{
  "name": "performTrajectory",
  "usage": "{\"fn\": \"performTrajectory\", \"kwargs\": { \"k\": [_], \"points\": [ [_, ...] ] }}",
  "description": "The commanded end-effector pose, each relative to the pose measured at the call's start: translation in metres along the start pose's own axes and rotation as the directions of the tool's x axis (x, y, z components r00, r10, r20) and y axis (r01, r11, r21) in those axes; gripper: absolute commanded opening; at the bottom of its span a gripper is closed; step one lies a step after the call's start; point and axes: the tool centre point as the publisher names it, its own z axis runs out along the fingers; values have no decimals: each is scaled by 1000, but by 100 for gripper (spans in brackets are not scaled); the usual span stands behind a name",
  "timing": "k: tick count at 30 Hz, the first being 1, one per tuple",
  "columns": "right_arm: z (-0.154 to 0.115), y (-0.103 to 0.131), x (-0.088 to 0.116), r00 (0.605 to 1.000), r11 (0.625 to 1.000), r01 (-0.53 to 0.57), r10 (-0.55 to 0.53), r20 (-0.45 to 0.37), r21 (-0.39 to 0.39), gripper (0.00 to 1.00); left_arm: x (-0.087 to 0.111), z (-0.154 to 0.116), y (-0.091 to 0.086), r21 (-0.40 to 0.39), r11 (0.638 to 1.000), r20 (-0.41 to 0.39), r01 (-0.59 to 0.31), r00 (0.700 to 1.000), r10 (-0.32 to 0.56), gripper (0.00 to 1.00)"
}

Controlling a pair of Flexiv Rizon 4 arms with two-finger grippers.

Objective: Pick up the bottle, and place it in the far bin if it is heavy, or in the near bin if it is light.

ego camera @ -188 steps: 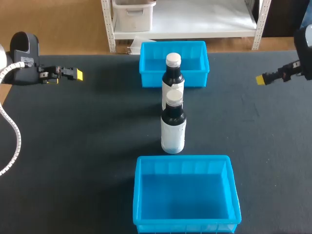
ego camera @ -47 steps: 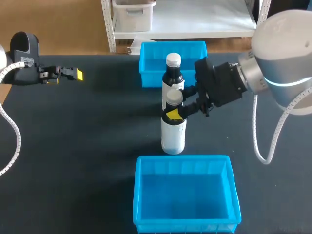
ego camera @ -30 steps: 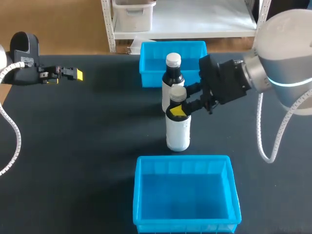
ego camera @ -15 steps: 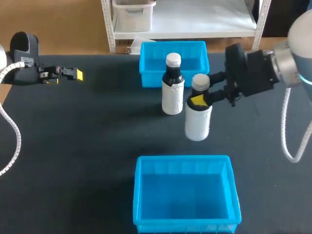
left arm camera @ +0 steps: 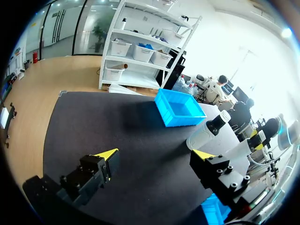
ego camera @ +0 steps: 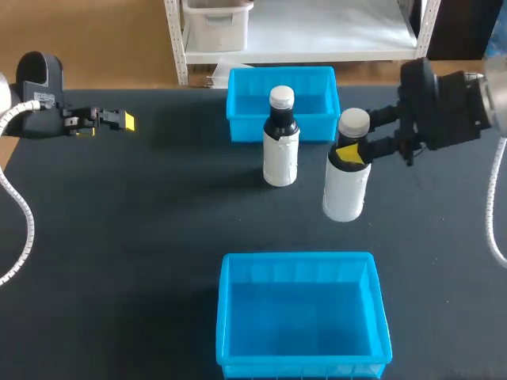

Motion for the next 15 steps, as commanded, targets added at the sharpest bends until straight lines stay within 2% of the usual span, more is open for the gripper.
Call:
{"fn": "performTrajectory", "kwargs": {
  "k": [1, 8, 15],
  "points": [
    [-15, 10, -7, 1000, 999, 18, -18, 10, -27, 0, 0, 0, 0, 0, 1000, 0, 0, 1000, 0, 100],
    [-20, 36, -29, 997, 989, 62, -54, 60, -135, 0, 0, 0, 0, 0, 1000, 0, 0, 1000, 0, 100],
    [-5, 70, -49, 990, 956, 132, -115, 79, -264, 0, 0, 0, 0, 0, 1000, 0, 0, 1000, 0, 100]
  ]
}}
